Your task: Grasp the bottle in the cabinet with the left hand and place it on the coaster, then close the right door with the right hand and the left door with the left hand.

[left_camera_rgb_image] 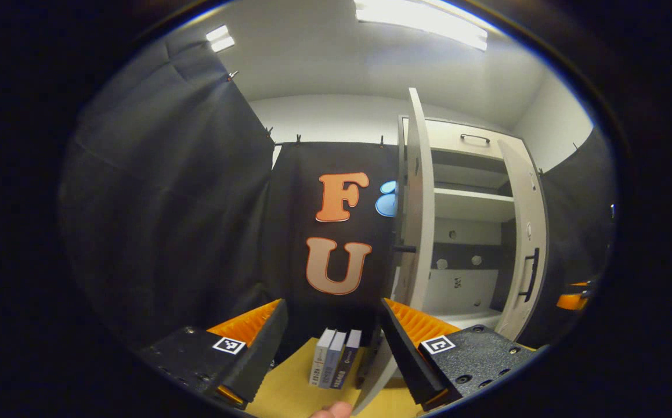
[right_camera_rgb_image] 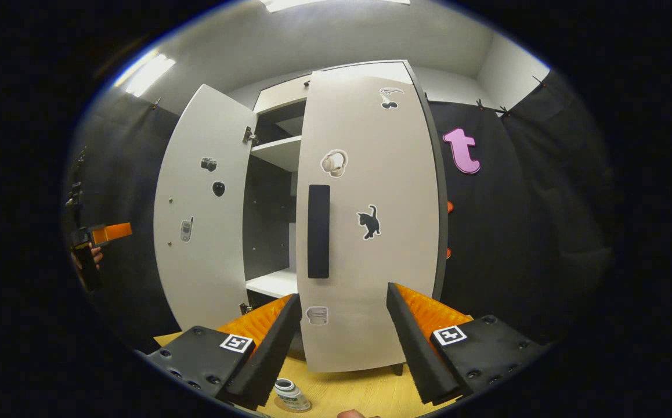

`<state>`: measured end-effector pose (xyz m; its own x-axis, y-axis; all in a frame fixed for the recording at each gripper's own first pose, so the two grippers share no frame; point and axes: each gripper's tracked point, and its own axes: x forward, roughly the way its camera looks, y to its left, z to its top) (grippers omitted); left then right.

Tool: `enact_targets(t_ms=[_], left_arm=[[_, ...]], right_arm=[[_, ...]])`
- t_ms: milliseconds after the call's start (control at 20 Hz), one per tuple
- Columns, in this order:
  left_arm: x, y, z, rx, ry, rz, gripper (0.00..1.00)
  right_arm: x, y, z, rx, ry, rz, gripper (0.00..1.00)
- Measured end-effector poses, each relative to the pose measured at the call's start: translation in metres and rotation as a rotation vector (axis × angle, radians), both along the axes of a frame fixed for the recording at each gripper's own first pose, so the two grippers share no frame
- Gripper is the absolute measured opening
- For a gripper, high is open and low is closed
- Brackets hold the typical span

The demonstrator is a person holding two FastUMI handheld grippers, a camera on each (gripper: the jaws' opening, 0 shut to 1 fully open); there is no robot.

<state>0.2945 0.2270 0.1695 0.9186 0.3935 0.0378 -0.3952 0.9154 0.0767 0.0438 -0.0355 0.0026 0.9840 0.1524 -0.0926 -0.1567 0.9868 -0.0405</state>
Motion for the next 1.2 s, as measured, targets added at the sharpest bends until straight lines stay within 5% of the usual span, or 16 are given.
enact_targets(t_ms=[300, 550, 1050, 1200], left_arm=[[0.06, 0.014, -0.03, 0.003, 0.071, -0.002, 0.94], [0.065, 0.017, -0.033, -0.028, 0.035, 0.011, 0.93], [0.077, -0.055, -0.04, -0.027, 0.073, -0.156, 0.97], [0.086, -0.078, -0.045, -0.051, 0.082, -0.205, 0.92]], right_arm=[[-0.028, -0.005, 0.006, 0.015, -0.044, -0.02, 0.97], [-0.039, -0.009, 0.012, 0.008, -0.053, -0.028, 0.97], [-0.047, -0.02, 0.02, 0.014, -0.078, -0.073, 0.97], [-0.051, -0.026, 0.018, 0.012, -0.071, -0.09, 0.97]])
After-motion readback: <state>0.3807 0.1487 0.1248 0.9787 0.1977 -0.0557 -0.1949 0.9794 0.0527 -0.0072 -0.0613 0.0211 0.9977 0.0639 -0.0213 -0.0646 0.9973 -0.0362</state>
